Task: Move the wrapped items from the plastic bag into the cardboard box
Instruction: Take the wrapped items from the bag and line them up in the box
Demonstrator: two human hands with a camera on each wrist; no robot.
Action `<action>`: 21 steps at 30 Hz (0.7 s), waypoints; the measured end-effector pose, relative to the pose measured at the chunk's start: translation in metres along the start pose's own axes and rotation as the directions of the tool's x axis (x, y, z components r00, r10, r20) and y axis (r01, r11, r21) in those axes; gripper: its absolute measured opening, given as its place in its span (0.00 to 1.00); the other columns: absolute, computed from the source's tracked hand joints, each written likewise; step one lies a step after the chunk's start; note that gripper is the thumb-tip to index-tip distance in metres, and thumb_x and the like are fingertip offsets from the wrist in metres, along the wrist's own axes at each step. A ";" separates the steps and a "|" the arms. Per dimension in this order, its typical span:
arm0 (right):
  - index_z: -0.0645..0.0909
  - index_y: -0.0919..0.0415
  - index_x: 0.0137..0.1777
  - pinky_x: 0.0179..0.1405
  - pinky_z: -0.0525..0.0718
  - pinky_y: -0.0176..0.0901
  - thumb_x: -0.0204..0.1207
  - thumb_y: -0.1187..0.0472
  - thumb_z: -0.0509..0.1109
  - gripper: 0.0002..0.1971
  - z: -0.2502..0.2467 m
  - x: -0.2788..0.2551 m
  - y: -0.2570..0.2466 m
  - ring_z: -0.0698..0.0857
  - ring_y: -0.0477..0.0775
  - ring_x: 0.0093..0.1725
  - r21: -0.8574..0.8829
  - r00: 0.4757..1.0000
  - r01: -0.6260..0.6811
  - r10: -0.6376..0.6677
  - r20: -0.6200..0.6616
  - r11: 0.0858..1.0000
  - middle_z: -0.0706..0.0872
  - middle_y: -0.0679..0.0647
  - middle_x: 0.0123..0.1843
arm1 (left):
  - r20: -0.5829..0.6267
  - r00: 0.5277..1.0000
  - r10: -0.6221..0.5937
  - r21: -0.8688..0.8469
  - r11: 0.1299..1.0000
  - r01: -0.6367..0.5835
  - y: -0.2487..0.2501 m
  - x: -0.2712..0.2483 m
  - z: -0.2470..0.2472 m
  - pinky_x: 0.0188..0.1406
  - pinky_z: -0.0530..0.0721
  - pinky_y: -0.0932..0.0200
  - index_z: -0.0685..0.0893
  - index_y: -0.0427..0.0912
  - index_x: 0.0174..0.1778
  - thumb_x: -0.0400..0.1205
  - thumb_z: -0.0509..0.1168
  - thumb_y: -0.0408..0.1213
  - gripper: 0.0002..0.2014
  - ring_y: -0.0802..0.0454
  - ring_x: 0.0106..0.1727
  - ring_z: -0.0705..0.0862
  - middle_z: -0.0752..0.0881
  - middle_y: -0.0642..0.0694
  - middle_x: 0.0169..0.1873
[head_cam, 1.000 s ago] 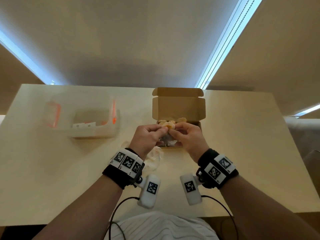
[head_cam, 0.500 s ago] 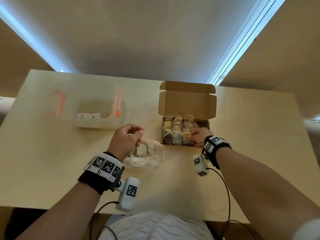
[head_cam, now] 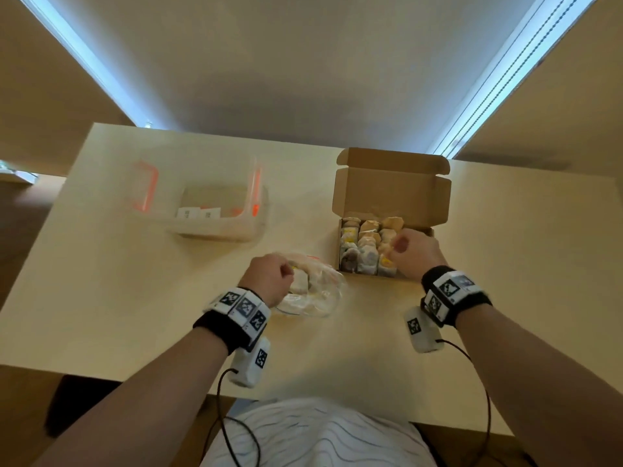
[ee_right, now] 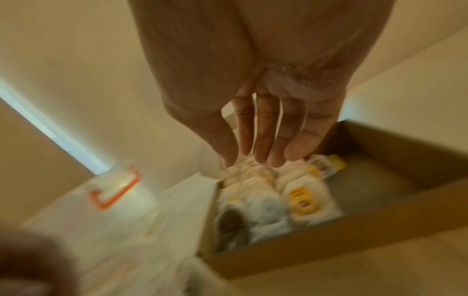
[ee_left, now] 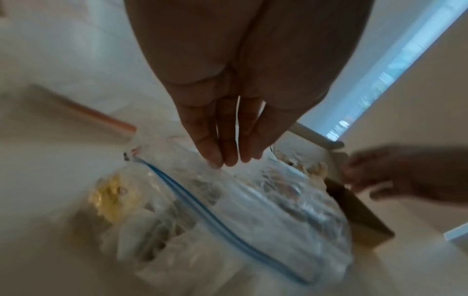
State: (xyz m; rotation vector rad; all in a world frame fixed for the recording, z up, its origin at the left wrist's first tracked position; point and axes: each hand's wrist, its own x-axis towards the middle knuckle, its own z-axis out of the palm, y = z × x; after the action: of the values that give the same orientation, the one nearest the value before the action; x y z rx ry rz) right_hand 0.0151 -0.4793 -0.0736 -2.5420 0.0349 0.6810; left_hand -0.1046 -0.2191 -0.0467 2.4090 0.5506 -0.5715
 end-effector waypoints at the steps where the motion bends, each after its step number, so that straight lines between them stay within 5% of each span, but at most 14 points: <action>1: 0.83 0.54 0.54 0.48 0.79 0.42 0.77 0.53 0.74 0.09 0.007 -0.010 -0.012 0.83 0.53 0.51 -0.004 0.998 0.054 -0.054 0.044 0.999 0.86 0.54 0.55 | 0.036 0.999 0.020 0.065 0.998 -0.022 0.003 0.002 0.004 0.55 0.81 0.57 0.90 0.41 0.53 0.82 0.65 0.35 0.09 0.46 0.55 0.86 0.90 0.43 0.53; 4: 0.79 0.51 0.63 0.48 0.81 0.42 0.75 0.49 0.76 0.19 0.039 -0.032 -0.043 0.82 0.51 0.54 -0.008 0.970 0.115 -0.110 0.217 0.993 0.82 0.48 0.56 | 0.140 0.983 0.116 0.233 0.961 -0.147 0.011 0.008 0.021 0.59 0.77 0.60 0.87 0.37 0.59 0.84 0.63 0.29 0.11 0.46 0.62 0.84 0.87 0.42 0.61; 7: 0.72 0.49 0.70 0.44 0.81 0.41 0.74 0.53 0.77 0.27 0.069 -0.038 -0.057 0.81 0.54 0.56 -0.050 0.941 0.108 -0.086 0.328 0.993 0.79 0.52 0.62 | 0.215 0.962 0.166 0.476 0.843 -0.252 0.012 0.015 0.033 0.69 0.76 0.52 0.82 0.45 0.68 0.83 0.64 0.32 0.16 0.43 0.69 0.79 0.80 0.41 0.68; 10: 0.74 0.46 0.66 0.32 0.78 0.37 0.77 0.61 0.70 0.19 0.083 -0.041 -0.060 0.81 0.55 0.49 -0.041 0.936 0.093 -0.073 0.343 0.995 0.80 0.59 0.62 | 0.284 0.957 0.052 0.606 0.764 -0.221 0.000 0.023 0.040 0.69 0.74 0.43 0.70 0.51 0.78 0.83 0.64 0.42 0.25 0.36 0.73 0.73 0.72 0.37 0.74; 12: 0.75 0.44 0.60 0.30 0.77 0.37 0.78 0.62 0.67 0.14 0.084 -0.046 -0.059 0.82 0.55 0.46 -0.012 0.943 0.107 -0.097 0.319 0.994 0.81 0.59 0.58 | 0.261 0.964 0.056 0.619 0.757 -0.212 -0.006 0.025 0.045 0.62 0.77 0.44 0.71 0.53 0.76 0.82 0.64 0.45 0.24 0.39 0.70 0.76 0.74 0.40 0.72; 15: 0.76 0.46 0.57 0.29 0.76 0.36 0.77 0.63 0.66 0.13 0.077 -0.052 -0.061 0.83 0.54 0.43 0.042 0.949 0.130 -0.137 0.285 0.991 0.83 0.56 0.51 | 0.123 0.967 0.221 0.577 0.777 -0.251 -0.008 0.024 0.042 0.45 0.74 0.56 0.84 0.56 0.57 0.77 0.65 0.45 0.12 0.50 0.54 0.83 0.85 0.52 0.54; 17: 0.77 0.48 0.59 0.30 0.76 0.35 0.77 0.64 0.67 0.13 0.071 -0.054 -0.063 0.81 0.51 0.41 0.069 0.951 0.145 -0.158 0.264 0.987 0.82 0.53 0.48 | 0.111 0.961 0.254 0.562 0.781 -0.271 -0.011 0.024 0.041 0.49 0.77 0.56 0.85 0.59 0.54 0.76 0.66 0.43 0.12 0.49 0.56 0.84 0.85 0.54 0.51; 21: 0.78 0.52 0.61 0.32 0.79 0.35 0.77 0.64 0.68 0.14 0.065 -0.062 -0.072 0.82 0.49 0.42 0.100 0.948 0.184 -0.203 0.247 0.978 0.84 0.51 0.46 | 0.224 0.947 0.232 0.618 0.717 -0.322 -0.016 0.021 0.046 0.67 0.73 0.42 0.78 0.65 0.62 0.79 0.61 0.46 0.15 0.42 0.69 0.74 0.79 0.53 0.65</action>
State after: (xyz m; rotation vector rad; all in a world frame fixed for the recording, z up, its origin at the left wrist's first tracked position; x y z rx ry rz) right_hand -0.0587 -0.3913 -0.0593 -2.3268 -0.2693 0.9037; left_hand -0.1079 -0.2312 -0.0980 2.9928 -0.1185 -0.8897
